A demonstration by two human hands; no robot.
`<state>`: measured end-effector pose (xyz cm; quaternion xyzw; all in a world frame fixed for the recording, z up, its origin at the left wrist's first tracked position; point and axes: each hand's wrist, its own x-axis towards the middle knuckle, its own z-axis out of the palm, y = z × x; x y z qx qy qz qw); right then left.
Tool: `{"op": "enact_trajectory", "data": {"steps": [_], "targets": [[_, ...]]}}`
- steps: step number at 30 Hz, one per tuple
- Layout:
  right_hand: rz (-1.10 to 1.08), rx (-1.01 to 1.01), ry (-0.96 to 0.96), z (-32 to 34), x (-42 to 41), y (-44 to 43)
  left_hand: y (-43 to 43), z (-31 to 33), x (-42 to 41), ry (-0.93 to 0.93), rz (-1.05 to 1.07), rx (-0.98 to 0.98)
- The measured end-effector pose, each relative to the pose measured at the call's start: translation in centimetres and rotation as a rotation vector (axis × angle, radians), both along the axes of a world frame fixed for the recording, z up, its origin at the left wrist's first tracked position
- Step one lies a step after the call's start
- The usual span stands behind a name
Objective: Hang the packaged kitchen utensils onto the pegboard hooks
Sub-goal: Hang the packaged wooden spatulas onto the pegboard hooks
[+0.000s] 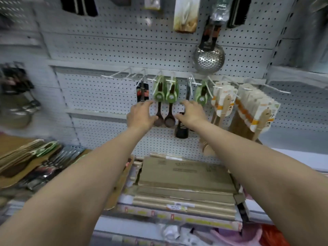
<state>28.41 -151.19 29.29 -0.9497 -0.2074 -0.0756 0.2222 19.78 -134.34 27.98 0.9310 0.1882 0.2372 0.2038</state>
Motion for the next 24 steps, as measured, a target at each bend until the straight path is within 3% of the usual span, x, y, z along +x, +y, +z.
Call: {"op": "enact_trajectory", "data": {"steps": [4, 12, 24], "targets": [[0.169, -0.062, -0.1, 1.0, -6.4, 9.5, 8.2, 0.3, -7.5, 0.006, 0.105, 0.022], [0.4, 0.007, -0.054, 0.9, -15.5, 26.3, 22.8, 0.1, -19.7, 0.077, 0.334, 0.029], [0.652, 0.019, 0.013, -0.7, -19.9, 51.7, 44.6, -1.2, -25.0, 0.065, 0.557, -0.02]]}}
